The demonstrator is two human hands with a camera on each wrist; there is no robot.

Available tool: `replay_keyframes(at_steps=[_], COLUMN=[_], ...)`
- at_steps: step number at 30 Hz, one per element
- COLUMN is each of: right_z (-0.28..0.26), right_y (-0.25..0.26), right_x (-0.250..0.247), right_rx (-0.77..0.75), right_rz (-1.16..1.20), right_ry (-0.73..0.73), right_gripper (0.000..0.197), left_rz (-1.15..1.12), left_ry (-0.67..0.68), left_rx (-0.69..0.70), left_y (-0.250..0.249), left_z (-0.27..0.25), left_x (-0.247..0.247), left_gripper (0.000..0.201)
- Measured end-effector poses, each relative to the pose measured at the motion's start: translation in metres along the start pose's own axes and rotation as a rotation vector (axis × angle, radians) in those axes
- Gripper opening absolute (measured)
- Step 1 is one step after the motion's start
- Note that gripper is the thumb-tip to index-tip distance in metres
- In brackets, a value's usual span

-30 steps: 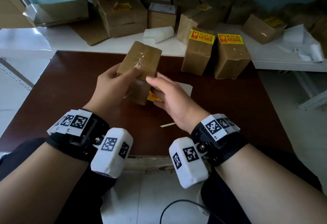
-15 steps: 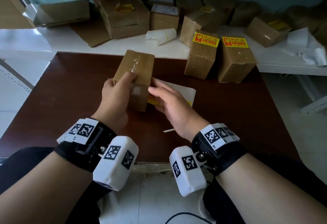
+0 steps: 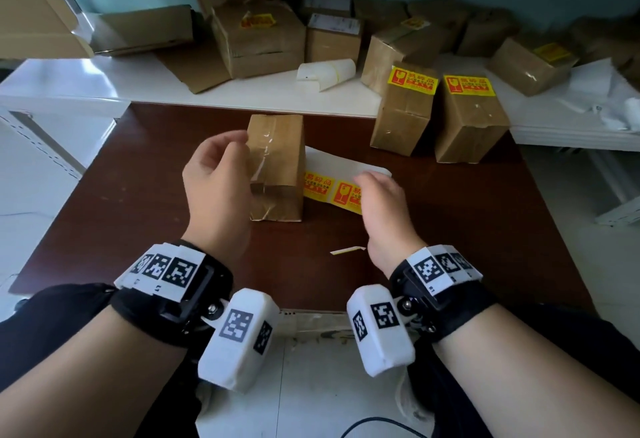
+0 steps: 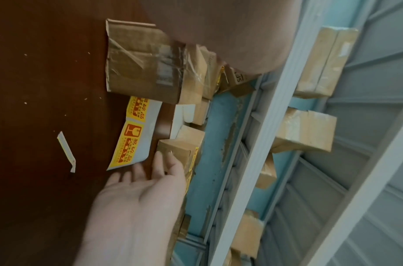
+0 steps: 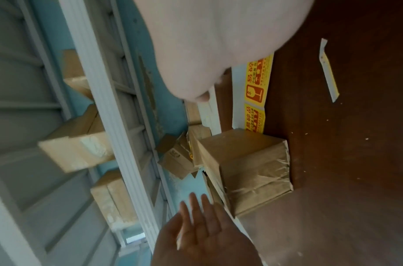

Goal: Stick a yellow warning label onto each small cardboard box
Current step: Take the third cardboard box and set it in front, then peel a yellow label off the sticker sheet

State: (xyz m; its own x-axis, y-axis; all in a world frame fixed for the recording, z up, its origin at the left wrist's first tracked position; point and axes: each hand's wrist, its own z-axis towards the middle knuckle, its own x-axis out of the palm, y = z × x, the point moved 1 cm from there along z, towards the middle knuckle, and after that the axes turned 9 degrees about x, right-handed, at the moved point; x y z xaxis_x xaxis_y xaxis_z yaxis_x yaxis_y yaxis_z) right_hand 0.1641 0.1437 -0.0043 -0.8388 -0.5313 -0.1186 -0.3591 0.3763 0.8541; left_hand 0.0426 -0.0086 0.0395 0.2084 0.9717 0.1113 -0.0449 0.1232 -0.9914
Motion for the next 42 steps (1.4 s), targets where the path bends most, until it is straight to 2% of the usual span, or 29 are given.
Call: replay_keyframes(at_steps=[2, 4, 6, 7, 9, 12, 15, 16, 18, 21, 23, 24, 28, 31, 33, 35, 37, 39, 42], right_z=[0.003, 0.006, 0.010, 0.014, 0.020, 0.023, 0.021, 0.023, 0.022, 0.022, 0.024, 0.027, 0.033, 0.032, 0.031, 0.028, 0.020, 0.009, -0.008], right_y=[0.000, 0.005, 0.009, 0.009, 0.010, 0.012, 0.014, 0.013, 0.014, 0.013, 0.009, 0.008, 0.002, -0.002, -0.006, -0.006, 0.000, 0.012, 0.028], right_x=[-0.003, -0.007, -0.010, -0.012, -0.016, -0.020, -0.019, -0.019, -0.019, -0.020, -0.020, -0.019, -0.014, -0.009, -0.009, -0.011, -0.015, -0.020, -0.032], right_rx=[0.111, 0.192, 0.253, 0.273, 0.306, 0.325, 0.367, 0.379, 0.382, 0.394, 0.435, 0.442, 0.444, 0.448, 0.436, 0.384, 0.300, 0.193, 0.033], right_rz=[0.033, 0.062, 0.102, 0.124, 0.176, 0.223, 0.233, 0.223, 0.223, 0.255, 0.282, 0.293, 0.269, 0.218, 0.205, 0.244, 0.325, 0.423, 0.542], right_ry=[-0.066, -0.072, -0.061, -0.064, -0.030, 0.037, 0.009, 0.009, 0.012, 0.046, 0.094, 0.108, 0.093, 0.074, 0.054, 0.033, 0.023, 0.016, 0.049], right_gripper=[0.032, 0.030, 0.041, 0.038, 0.016, 0.010, 0.009, 0.014, 0.025, 0.042, 0.059, 0.059, 0.025, 0.018, 0.017, 0.018, 0.014, 0.008, 0.014], left_rz=[-0.066, -0.117, -0.155, -0.173, -0.178, -0.136, -0.080, -0.041, 0.051, 0.133, 0.177, 0.183, 0.219, 0.250, 0.269, 0.249, 0.235, 0.209, 0.112], left_ry=[0.083, 0.177, 0.296, 0.371, 0.507, 0.667, 0.673, 0.648, 0.591, 0.558, 0.583, 0.585, 0.596, 0.606, 0.583, 0.555, 0.507, 0.474, 0.402], left_rx=[0.076, 0.120, 0.128, 0.095, -0.057, -0.275, -0.354, -0.383, -0.415, -0.421, -0.398, -0.389, -0.344, -0.358, -0.368, -0.389, -0.401, -0.426, -0.486], left_y=[-0.004, -0.007, -0.007, -0.003, 0.006, 0.026, 0.040, 0.045, 0.056, 0.081, 0.085, 0.083, 0.071, 0.068, 0.066, 0.066, 0.062, 0.061, 0.054], left_z=[-0.006, -0.014, -0.024, -0.028, -0.035, -0.045, -0.047, -0.044, -0.039, -0.031, -0.030, -0.030, -0.031, -0.032, -0.032, -0.029, -0.027, -0.024, -0.022], left_x=[0.004, 0.009, 0.015, 0.020, 0.031, 0.046, 0.058, 0.060, 0.064, 0.068, 0.068, 0.068, 0.066, 0.066, 0.065, 0.065, 0.064, 0.061, 0.062], left_gripper=[0.023, 0.023, 0.023, 0.023, 0.027, 0.040, 0.030, 0.034, 0.053, 0.108, 0.118, 0.115, 0.097, 0.089, 0.063, 0.033, 0.017, 0.019, 0.016])
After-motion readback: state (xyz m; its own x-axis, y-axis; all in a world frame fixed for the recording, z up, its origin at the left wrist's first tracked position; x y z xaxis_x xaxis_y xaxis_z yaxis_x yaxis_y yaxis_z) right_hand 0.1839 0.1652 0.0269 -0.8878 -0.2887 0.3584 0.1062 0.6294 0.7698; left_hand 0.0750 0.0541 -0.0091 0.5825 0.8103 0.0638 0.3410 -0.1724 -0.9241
